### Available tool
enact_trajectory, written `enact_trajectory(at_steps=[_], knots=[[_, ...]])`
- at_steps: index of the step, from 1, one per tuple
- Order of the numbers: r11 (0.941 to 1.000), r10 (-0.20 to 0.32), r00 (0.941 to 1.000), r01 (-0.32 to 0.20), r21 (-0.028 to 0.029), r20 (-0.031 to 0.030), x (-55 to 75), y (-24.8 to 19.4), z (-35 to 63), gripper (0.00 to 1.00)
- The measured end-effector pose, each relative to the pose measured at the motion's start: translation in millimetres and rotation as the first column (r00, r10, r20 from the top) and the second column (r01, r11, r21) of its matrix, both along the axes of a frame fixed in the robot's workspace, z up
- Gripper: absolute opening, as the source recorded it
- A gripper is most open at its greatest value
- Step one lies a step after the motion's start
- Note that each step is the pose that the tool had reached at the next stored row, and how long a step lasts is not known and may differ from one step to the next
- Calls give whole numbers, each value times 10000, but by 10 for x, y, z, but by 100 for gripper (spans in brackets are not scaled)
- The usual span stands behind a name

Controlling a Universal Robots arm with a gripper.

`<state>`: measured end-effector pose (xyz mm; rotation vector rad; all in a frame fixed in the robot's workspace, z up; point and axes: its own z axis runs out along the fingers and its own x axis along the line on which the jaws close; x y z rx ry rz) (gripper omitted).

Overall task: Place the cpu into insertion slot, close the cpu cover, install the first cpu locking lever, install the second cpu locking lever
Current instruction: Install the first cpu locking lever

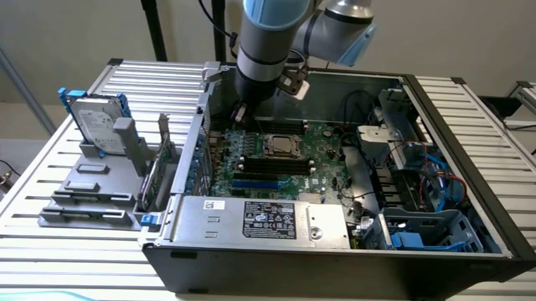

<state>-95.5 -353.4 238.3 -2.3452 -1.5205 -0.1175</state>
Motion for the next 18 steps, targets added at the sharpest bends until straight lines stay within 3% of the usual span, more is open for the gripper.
enact_trajectory(at_steps=[6, 10, 11, 13, 18], knots=[[9986, -247, 9996, 253, 471, -137, -23, 0, 1, 11], [9957, -450, 9988, 464, 799, -194, -35, 0, 1, 11], [9950, -501, 9985, 517, 859, -200, -35, 0, 1, 11], [9942, -580, 9981, 596, 896, -203, -35, 2, 1, 11], [9929, -767, 9968, 783, 897, -203, -29, 20, 5, 11]])
